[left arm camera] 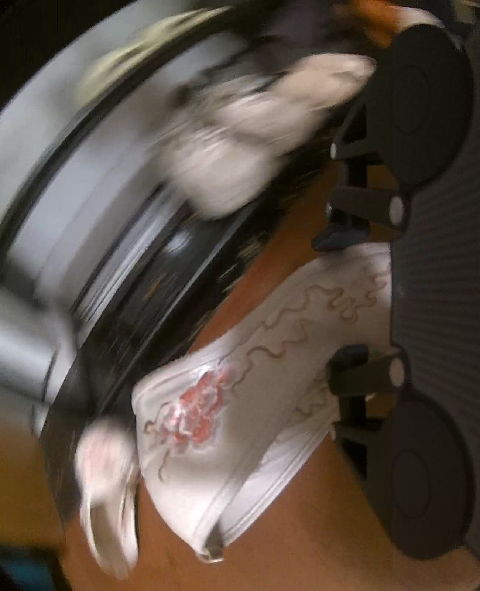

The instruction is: Organize scattered shoes

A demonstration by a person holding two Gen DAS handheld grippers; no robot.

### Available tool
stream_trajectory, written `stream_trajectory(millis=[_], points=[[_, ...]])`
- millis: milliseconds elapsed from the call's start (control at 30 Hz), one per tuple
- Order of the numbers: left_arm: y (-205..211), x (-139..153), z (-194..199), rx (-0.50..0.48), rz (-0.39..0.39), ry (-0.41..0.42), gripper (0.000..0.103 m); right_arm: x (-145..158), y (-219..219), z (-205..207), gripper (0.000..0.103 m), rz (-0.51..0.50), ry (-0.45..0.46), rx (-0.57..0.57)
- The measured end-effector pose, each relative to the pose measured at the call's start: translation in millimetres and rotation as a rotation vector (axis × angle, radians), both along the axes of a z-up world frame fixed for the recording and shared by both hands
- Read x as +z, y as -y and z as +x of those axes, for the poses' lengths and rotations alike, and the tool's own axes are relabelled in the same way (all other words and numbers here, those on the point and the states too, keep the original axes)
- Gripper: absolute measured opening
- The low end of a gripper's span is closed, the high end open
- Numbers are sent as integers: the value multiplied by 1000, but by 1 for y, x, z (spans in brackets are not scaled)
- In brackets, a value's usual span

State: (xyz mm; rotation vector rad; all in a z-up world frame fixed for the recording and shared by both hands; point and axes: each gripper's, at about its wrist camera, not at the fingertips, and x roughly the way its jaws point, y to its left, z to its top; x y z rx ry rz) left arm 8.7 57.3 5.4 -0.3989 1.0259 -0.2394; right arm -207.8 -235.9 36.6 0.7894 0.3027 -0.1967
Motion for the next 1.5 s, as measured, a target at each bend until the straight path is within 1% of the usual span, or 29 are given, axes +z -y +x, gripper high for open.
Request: stream_trajectory(millis=[67,100,133,167,233,267,333,367,400,467,500,567,600,633,700,767,833,867,900,933,967,1000,1067,1133,1200,1233,1333,1433,1500], points=[[19,-7,-4,-35,-5,-64,47,-1,1,0,103,0,-4,-2],[32,-15,-8,-64,13,-105,49,-1,2,-1,103,0,-5,-4],[43,-23,-11,-92,35,-124,50,-1,3,-1,103,1,-6,-8],[49,-25,-13,-113,60,-100,50,-1,4,-1,103,2,-8,-14],[70,-21,-17,-224,156,-21,50,-2,7,-1,103,8,-12,-28],[74,-22,-17,-260,183,1,53,-3,8,-2,103,11,-14,-35],[81,-24,-24,-321,252,59,64,-4,10,-2,103,16,-18,-49],[85,-24,-31,-342,279,81,75,-4,12,-2,103,19,-20,-56],[89,-24,-36,-369,309,105,81,-5,13,-3,103,22,-22,-63],[103,-26,-37,-432,358,151,83,-6,16,-3,103,28,-26,-78],[112,-27,-40,-480,391,178,88,-6,17,-3,103,30,-29,-85],[129,-28,-48,-579,452,240,89,-8,15,-5,103,26,-31,-98],[134,-23,-57,-623,466,282,89,-8,15,-6,103,20,-33,-105],[134,-18,-62,-617,456,304,89,-9,16,-7,103,13,-37,-117],[123,-3,-65,-557,405,344,90,-10,17,-6,103,6,-50,-128],[105,10,-57,-440,353,345,92,-11,17,-6,103,0,-63,-135],[69,30,-46,-230,286,343,94,-13,18,-5,103,-6,-76,-142],[52,37,-40,-130,279,350,95,-13,15,-1,103,-29,-92,-125],[39,40,-36,-43,289,355,97,-12,9,4,103,-65,-113,-94],[22,45,-32,67,309,358,98,-12,4,10,103,-101,-134,-64],[10,46,-28,148,334,356,100,-11,-2,15,103,-137,-155,-33],[-6,46,-22,255,374,350,100,-11,-8,21,103,-173,-176,-3],[-28,42,-12,384,450,328,100,-12,-32,46,103,-293,-245,134],[-48,32,0,485,537,265,100,-15,-63,73,103,-436,-269,287],[-55,27,2,508,541,229,100,-22,-94,98,103,-572,-256,388],[-57,24,5,507,533,213,100,-26,-101,106,103,-599,-260,411],[-51,19,9,453,531,212,100,-36,-110,123,103,-603,-300,435],[-40,19,10,381,533,273,100,-45,-118,139,103,-606,-339,459],[-35,19,9,348,508,309,100,-51,-123,149,103,-608,-365,474]])
